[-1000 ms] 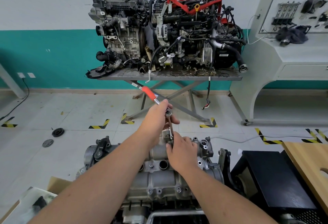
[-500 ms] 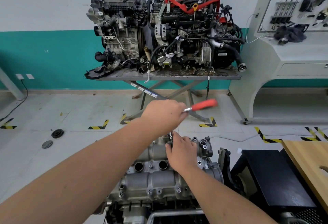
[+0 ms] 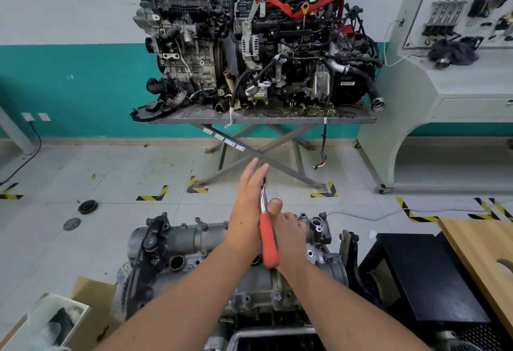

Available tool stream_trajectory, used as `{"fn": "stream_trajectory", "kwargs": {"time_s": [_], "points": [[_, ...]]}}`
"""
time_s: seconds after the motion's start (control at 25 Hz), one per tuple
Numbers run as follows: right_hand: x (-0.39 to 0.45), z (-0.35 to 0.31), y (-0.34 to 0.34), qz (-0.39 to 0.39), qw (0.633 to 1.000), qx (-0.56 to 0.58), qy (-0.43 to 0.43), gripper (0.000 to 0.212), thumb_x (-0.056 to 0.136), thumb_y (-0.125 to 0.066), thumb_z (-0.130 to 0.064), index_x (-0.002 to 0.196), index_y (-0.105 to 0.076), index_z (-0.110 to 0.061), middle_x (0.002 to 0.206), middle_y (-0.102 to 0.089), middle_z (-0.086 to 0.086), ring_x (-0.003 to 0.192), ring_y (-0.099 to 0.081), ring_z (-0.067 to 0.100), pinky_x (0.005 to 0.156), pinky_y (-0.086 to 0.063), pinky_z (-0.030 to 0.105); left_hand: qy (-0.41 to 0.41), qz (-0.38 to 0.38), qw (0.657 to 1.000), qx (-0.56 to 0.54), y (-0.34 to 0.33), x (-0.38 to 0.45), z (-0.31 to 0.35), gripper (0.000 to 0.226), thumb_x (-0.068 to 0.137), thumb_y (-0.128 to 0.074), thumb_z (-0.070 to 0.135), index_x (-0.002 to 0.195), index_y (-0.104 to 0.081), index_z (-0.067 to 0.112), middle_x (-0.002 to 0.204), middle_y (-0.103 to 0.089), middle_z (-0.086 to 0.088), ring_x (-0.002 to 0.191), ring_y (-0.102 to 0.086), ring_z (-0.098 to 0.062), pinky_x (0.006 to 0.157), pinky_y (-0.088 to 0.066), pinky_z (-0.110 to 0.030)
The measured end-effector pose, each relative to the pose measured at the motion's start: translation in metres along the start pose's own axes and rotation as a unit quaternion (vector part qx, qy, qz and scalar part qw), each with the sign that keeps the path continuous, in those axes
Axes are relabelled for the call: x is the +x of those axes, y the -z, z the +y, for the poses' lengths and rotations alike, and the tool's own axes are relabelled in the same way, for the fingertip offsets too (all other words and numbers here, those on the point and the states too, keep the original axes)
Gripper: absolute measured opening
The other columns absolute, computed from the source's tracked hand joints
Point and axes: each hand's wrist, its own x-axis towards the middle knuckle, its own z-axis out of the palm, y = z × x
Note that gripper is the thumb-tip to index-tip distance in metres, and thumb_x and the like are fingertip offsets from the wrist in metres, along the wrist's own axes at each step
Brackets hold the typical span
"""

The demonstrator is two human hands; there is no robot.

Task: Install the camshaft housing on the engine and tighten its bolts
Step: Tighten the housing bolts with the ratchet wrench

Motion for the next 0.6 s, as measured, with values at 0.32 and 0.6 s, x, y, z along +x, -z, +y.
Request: {"fn": "stream_trajectory", "kwargs": {"time_s": [0.32, 0.6], "points": [[0.000, 0.003, -0.003, 0.006, 0.999, 0.043, -0.020, 0.039, 0.097, -0.042, -0.045, 0.131, -0.043, -0.027, 0.114, -0.064, -0.007, 0.115, -0.050, 0.019, 0.092, -0.030, 0.040, 0.274, 0.141, 0.904, -0.296, 0.001, 0.022, 0.013, 0.058, 0.104, -0.030, 0.052, 0.084, -0.077, 0.024, 0.091, -0.075, -0.004, 0.096, -0.070, -0.018, 0.088, -0.048, -0.039], [0.001, 0.003, -0.002, 0.001, 0.999, 0.045, -0.020, 0.042, 0.098, -0.040, -0.046, 0.133, -0.040, -0.024, 0.116, -0.064, -0.004, 0.116, -0.049, 0.021, 0.095, -0.031, 0.042, 0.284, -0.033, 0.943, -0.173, 0.025, 0.048, 0.024, 0.039, 0.105, -0.032, 0.038, 0.094, -0.062, 0.016, 0.086, -0.074, -0.004, 0.092, -0.070, -0.018, 0.097, -0.047, -0.049]]}}
